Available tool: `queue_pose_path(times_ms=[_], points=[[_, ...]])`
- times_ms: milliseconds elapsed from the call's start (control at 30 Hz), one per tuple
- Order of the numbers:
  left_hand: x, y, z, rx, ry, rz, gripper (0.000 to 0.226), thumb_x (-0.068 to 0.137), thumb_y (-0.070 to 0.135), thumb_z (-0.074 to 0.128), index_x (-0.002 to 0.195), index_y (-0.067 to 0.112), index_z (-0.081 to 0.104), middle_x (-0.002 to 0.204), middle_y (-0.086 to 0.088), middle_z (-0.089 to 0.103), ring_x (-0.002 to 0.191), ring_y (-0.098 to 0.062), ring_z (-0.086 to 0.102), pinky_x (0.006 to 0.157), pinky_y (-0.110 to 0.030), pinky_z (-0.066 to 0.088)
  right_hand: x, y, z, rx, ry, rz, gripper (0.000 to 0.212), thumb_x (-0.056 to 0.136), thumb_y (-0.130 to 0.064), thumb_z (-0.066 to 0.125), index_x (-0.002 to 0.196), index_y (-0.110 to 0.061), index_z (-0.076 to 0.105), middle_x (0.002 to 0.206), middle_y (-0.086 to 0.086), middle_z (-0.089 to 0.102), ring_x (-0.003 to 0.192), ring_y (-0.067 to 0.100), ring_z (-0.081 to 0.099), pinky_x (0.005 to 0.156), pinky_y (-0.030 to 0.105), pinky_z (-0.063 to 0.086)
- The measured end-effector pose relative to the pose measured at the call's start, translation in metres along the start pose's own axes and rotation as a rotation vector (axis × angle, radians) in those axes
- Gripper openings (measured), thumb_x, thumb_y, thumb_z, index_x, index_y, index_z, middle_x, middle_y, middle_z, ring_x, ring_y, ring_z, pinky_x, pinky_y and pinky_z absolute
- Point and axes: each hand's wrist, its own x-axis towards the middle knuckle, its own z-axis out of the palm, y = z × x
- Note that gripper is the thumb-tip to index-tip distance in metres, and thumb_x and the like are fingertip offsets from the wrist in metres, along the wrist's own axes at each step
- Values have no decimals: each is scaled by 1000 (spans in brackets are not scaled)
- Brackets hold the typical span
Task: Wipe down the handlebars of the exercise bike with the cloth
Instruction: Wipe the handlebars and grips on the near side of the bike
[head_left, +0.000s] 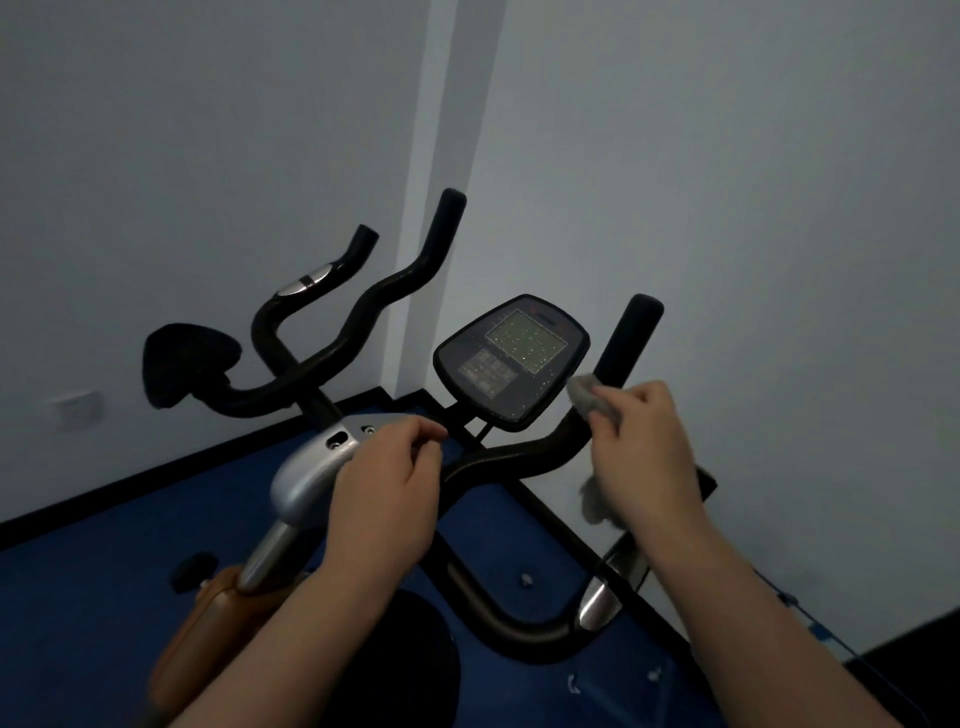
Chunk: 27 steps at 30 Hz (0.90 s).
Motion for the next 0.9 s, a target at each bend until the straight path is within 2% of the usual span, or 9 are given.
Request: queue_pose_path(times_ms=[100,167,267,333,400,467,600,767,900], points=[[-15,-8,-11,139,14,35,19,91,28,47,100,33,62,97,15,63,93,-5,58,87,-38,50,-37,-15,32,-108,59,-64,32,95,-13,49,126,-15,55,109,1,41,81,17,51,73,31,48],[-23,-10,-14,206,-23,28,20,92,29,46,103,33,61,97,13,62,92,-7,58,84,-40,51,-60,-30,54,-94,-5,-174,36,93,-12,51,129,-17,51,114,0,42,88,15,52,75,26,50],[-29,-13,-17,294,-62,13,21,93,29,44,105,32,61,100,11,61,94,-9,57,83,-38,51,-52,-33,47,-1,-134,-251,27,95,-19,49,121,-21,57,104,-6,41,80,7,49,69,18,44],[-29,-14,-19,283,-56,-6,21,93,28,44,104,32,62,101,13,61,96,-8,56,85,-36,50,-27,-20,25,17,-86,-210,20,96,-22,49,110,-22,62,98,-8,39,72,5,47,65,16,40],[-29,-15,-18,261,-52,-26,21,93,28,43,102,32,62,100,14,61,95,-6,56,83,-34,49,-10,-7,11,31,31,-101,18,97,-22,47,107,-19,61,101,-7,39,71,13,54,66,30,50],[-28,-16,-16,251,-52,-48,21,93,28,42,99,34,62,98,16,60,90,-2,55,79,-31,49,-19,-10,19,-62,63,-41,20,96,-16,48,111,-16,60,104,-3,39,74,18,54,66,34,49],[-22,-21,-16,100,-44,-163,23,93,24,45,89,34,65,91,17,64,81,4,56,68,-18,42,-55,-32,54,-96,-13,-160,28,91,-9,52,118,-14,58,109,1,42,83,16,51,68,25,47],[-28,-22,-23,-52,29,-220,28,90,18,49,78,32,69,85,17,68,81,3,60,66,-18,41,-28,-32,33,-58,-221,-221,21,95,-20,49,112,-23,62,98,-6,41,66,2,42,54,13,31],[-41,-27,-25,-10,83,-234,26,90,21,49,78,37,67,80,16,68,77,3,60,62,-20,41,-15,-15,16,-188,-49,-161,21,93,-12,50,109,-17,63,110,2,45,72,13,49,63,29,47]])
